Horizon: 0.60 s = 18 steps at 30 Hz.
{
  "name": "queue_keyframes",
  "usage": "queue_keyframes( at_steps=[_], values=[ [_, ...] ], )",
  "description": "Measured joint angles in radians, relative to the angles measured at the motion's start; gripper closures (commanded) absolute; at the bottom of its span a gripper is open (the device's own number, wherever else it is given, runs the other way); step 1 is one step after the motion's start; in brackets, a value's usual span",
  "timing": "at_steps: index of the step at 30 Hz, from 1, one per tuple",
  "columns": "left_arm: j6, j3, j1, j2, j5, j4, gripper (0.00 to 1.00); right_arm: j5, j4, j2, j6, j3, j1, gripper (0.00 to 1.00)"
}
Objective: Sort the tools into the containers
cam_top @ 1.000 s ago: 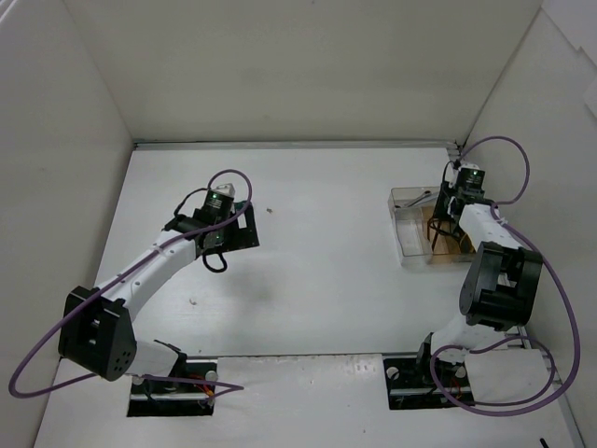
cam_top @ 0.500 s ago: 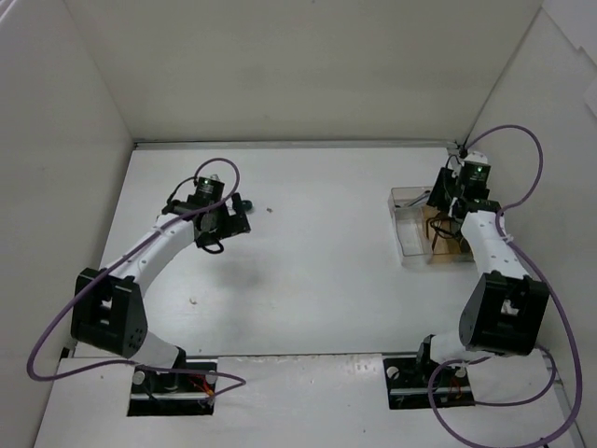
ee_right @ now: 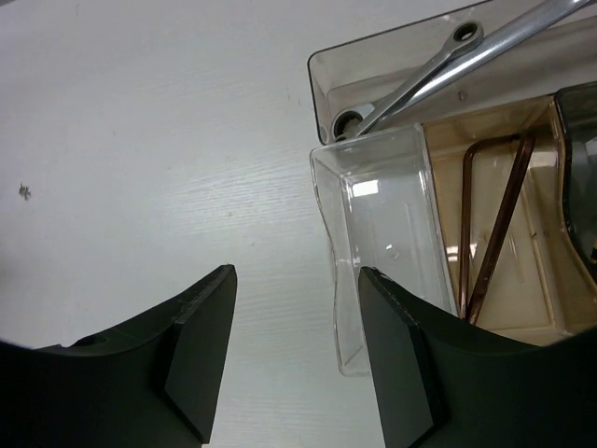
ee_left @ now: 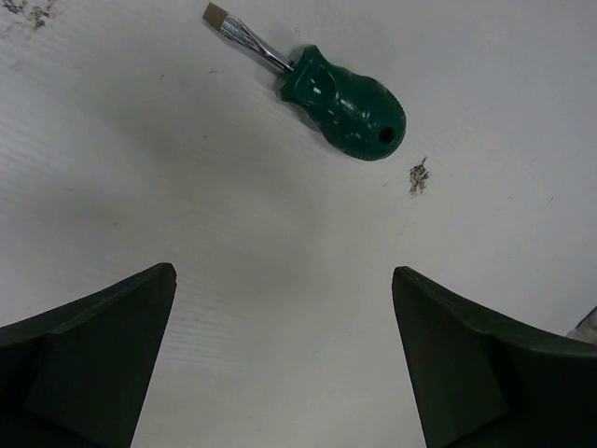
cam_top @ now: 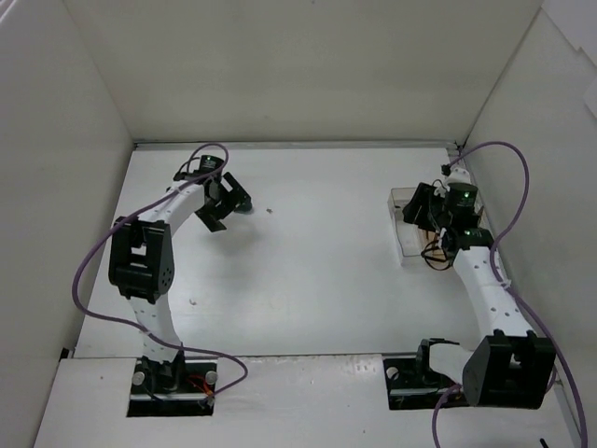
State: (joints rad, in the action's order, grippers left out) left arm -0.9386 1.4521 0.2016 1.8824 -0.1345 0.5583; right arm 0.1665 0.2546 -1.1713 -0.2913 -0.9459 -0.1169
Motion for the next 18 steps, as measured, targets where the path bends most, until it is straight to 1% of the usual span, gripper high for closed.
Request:
queue_keyframes(
  at_steps=[5,10,13,15,18],
  values=[
    [-0.135,0.055,-0.012,0.09,-0.022,-0.018,0.05,0.021,0.015,0.079,-0.006,0.068,0.012,0.46],
    [-0.249,0.139,-0.02,0.166,-0.022,-0.032,0.07,0.032,0.025,0.128,-0.005,0.092,0.025,0.46],
    [-0.303,0.158,-0.024,0.188,-0.016,-0.047,0.09,0.037,0.026,0.145,-0.004,0.103,0.03,0.46],
    [-0.329,0.169,-0.027,0.2,-0.014,-0.047,0.11,0.037,0.029,0.153,-0.002,0.109,0.032,0.46],
    [-0.362,0.18,-0.033,0.228,-0.016,-0.051,0.17,0.036,0.029,0.166,0.002,0.117,0.032,0.46]
  ],
)
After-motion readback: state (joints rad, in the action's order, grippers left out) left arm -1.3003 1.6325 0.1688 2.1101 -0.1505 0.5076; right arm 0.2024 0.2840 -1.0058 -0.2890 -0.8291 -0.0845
